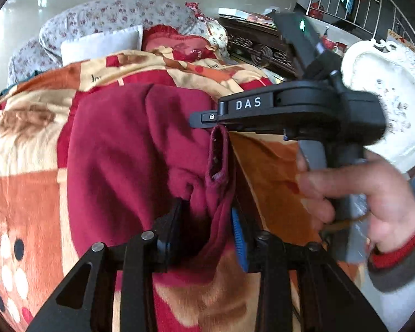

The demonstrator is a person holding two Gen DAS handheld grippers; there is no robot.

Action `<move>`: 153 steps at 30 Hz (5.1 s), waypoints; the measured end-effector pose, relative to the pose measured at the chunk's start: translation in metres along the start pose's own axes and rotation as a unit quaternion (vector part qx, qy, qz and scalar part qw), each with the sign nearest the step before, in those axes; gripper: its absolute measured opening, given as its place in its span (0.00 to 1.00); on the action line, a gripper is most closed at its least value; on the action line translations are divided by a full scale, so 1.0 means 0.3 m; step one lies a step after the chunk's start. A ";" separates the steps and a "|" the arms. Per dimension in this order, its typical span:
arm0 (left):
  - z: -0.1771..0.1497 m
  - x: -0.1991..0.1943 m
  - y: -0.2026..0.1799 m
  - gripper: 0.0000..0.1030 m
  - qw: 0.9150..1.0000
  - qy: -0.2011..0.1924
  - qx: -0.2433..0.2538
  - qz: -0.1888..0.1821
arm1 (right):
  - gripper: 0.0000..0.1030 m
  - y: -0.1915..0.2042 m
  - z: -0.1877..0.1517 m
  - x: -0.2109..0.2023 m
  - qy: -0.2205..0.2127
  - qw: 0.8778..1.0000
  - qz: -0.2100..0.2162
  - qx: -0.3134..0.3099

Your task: Fold small clothes

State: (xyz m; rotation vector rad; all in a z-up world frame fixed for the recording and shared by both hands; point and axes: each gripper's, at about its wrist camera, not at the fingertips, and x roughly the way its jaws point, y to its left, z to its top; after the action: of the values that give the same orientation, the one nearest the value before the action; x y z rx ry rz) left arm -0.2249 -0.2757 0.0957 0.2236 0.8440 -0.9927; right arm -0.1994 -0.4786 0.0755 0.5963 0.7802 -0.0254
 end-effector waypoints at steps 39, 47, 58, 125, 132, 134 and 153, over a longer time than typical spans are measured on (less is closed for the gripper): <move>-0.169 -0.079 0.214 0.59 0.996 0.002 -0.003 0.086 | 0.23 0.191 -0.240 -0.066 0.002 0.999 0.005 -0.039; -0.178 -0.083 0.249 0.59 0.996 0.008 -0.030 0.083 | 0.21 0.128 -0.337 -0.055 0.004 0.995 -0.077 -0.068; -0.108 -0.088 0.247 0.63 0.992 -0.017 -0.033 0.117 | 0.26 0.287 -0.283 -0.222 -0.086 0.988 -0.070 -0.109; -0.034 0.040 0.389 0.49 0.990 0.008 -0.123 -0.065 | 0.48 0.054 -0.223 -0.051 -0.044 0.996 0.040 0.065; -0.161 -0.233 0.417 0.49 0.993 0.009 -0.114 -0.037 | 0.49 0.274 -0.359 -0.093 -0.010 0.997 0.074 0.010; -0.216 -0.291 0.432 0.49 0.993 0.018 -0.116 -0.014 | 0.54 0.329 -0.418 -0.057 0.018 0.997 0.081 0.004; -0.390 -0.413 0.374 0.65 0.991 -0.001 -0.081 0.111 | 0.21 0.492 -0.437 0.024 0.003 0.994 -0.042 -0.102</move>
State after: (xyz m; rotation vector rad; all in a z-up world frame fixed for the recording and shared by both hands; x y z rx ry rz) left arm -0.2283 -0.0721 0.0835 0.1723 0.8730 -0.7135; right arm -0.2451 -0.2866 0.0711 0.3687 0.8028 -0.0210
